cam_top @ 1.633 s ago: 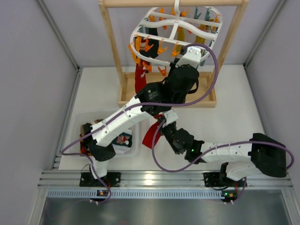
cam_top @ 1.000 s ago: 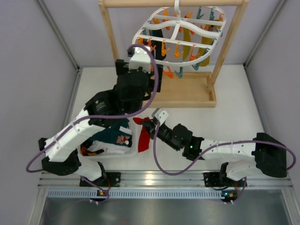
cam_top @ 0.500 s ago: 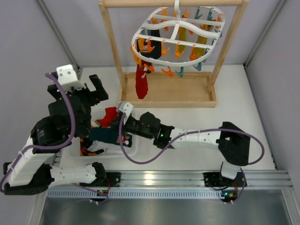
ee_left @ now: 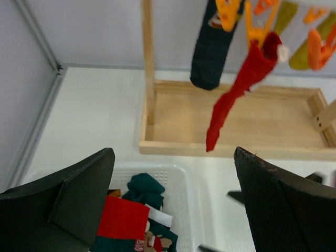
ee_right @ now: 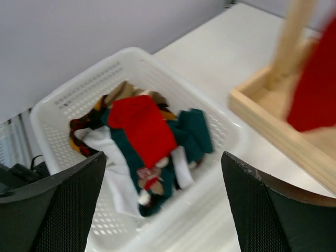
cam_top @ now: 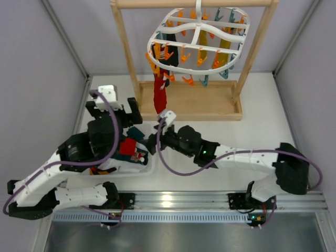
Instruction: Remove the socks clipped to the hanger
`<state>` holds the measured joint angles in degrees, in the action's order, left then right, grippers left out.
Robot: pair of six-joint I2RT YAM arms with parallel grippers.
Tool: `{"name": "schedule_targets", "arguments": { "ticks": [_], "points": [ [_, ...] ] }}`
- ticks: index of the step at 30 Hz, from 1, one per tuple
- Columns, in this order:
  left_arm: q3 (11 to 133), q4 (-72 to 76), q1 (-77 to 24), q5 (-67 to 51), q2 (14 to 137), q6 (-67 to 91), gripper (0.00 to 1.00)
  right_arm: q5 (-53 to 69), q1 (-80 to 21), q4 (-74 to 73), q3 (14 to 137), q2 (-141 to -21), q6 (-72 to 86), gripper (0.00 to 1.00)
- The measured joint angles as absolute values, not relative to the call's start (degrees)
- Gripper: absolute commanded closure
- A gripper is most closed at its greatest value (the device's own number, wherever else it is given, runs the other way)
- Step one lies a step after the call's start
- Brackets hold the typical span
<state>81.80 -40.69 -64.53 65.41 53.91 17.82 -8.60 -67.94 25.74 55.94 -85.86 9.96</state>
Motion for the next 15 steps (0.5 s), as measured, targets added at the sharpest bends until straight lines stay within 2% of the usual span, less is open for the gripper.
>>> {"name": "schedule_targets", "arguments": {
  "ticks": [4, 8, 11, 15],
  "points": [
    [72.9, -32.5, -62.2, 55.7, 56.8, 17.2, 0.01, -12.9, -63.1, 20.1, 47.2, -71.5, 12.8, 0.10],
    [63.3, -22.3, -49.1, 36.1, 62.2, 17.9, 0.02, -16.1, -57.4, 11.9, 41.0, -58.1, 14.7, 0.07],
    [55.8, -14.0, -40.0, 27.7, 64.8, 18.0, 0.01, -17.2, -54.7, 5.0, 38.5, -50.0, 14.8, 0.06],
    [47.5, -1.3, -36.9, 18.0, 65.6, 15.9, 0.01, -17.8, -51.7, -2.7, 37.8, -41.2, 14.5, 0.06]
  ]
}}
